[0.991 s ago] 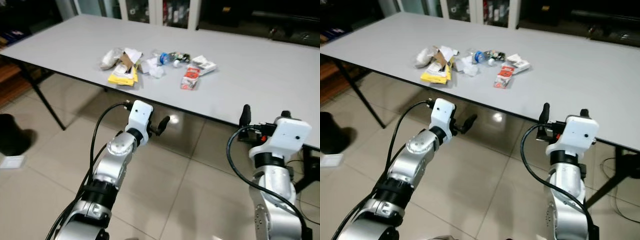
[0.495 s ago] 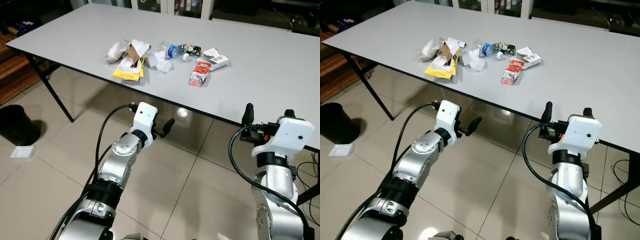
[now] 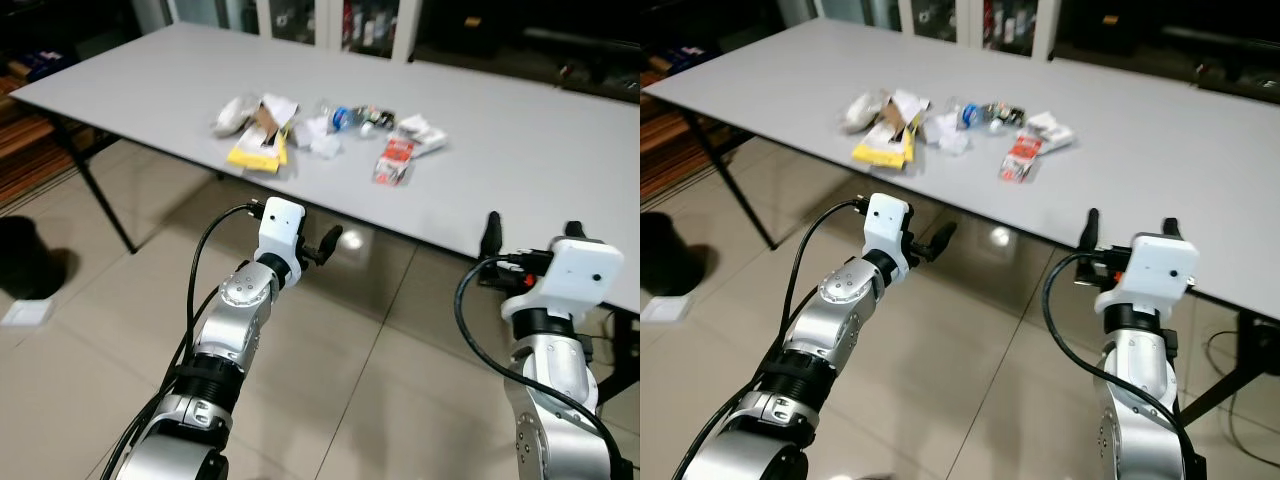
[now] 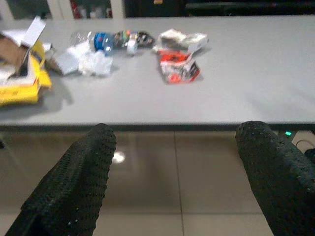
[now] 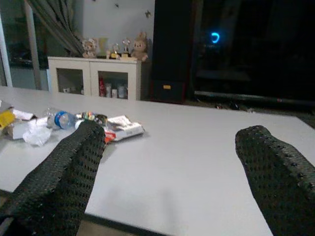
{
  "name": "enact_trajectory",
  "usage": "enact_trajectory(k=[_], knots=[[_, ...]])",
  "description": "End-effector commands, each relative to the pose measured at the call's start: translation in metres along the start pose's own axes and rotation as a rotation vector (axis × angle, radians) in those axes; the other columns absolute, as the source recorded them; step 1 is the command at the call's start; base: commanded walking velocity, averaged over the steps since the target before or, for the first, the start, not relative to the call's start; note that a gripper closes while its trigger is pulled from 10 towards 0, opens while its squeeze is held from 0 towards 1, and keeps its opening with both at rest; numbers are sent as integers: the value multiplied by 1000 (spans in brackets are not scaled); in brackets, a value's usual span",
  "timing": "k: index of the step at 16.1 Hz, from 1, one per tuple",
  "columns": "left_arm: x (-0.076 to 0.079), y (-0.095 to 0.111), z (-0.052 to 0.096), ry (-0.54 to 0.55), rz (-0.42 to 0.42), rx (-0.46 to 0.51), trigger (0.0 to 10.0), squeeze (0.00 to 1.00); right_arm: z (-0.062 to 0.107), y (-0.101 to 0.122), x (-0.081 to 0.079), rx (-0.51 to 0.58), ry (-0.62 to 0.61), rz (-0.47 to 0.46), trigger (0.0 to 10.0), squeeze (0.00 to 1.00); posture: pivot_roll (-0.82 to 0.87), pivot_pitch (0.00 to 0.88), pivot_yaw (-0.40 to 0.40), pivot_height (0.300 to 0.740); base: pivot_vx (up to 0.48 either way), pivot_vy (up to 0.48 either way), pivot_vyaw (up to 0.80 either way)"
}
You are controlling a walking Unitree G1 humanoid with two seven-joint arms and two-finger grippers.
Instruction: Picking trash to rubbish bin
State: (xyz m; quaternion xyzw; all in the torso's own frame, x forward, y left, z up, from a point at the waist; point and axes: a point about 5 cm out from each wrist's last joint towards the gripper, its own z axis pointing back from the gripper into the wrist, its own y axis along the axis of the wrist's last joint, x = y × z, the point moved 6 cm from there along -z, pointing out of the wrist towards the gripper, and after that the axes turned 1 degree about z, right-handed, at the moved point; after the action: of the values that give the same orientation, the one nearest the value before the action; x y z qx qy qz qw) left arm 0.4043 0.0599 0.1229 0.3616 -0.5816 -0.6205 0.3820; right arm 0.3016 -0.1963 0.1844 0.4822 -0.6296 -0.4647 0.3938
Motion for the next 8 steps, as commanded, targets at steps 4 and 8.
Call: enact_trajectory(k=[4,8], knots=[[-3,7,-3,14,7,24,10000,0,1,5,2,10,5,12,10000,0,152,57,-8,740,395,0,0],[-4,7,-3,19,8,26,10000,0,3,5,1,5,12,16,10000,0,147,60,-13,740,395,0,0]])
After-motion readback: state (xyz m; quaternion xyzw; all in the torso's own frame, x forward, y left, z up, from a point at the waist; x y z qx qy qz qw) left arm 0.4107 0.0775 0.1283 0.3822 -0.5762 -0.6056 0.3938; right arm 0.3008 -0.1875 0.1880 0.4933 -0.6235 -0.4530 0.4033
